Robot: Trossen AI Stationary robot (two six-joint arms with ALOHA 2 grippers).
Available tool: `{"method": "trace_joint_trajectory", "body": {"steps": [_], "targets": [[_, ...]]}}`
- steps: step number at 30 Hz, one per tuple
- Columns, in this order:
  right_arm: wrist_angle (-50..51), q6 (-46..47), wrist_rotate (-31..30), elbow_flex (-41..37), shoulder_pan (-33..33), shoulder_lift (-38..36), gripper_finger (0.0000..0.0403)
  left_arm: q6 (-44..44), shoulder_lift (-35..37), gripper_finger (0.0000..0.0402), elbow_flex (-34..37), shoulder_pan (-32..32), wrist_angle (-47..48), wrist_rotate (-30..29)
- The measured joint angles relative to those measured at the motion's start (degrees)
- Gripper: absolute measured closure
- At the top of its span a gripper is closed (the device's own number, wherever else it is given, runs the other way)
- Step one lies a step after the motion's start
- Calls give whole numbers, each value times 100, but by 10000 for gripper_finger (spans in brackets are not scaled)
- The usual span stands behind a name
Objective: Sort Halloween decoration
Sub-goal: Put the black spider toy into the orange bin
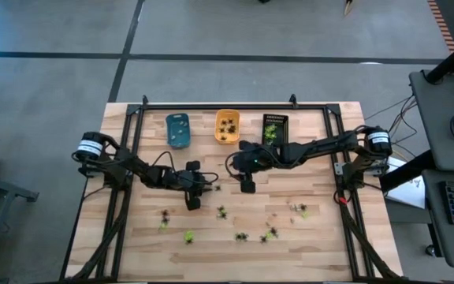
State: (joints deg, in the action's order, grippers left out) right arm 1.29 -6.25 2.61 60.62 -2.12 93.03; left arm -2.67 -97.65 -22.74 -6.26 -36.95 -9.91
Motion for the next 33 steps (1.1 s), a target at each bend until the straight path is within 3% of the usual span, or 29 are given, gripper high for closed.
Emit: {"method": "trace_joint_trajectory", "body": {"steps": [4, 19, 33], "targets": [[-463, -89, 635, 0, 44, 257, 218, 27, 278, 323, 7, 4, 436, -20], [-1837, -224, 643, -2, 86, 1492, 218, 28, 1977, 323, 13, 2, 2098, -29], [-2301, 57, 640, 2, 86, 2052, 218, 216, 3415, 323, 7, 0, 2170, -29]]}}
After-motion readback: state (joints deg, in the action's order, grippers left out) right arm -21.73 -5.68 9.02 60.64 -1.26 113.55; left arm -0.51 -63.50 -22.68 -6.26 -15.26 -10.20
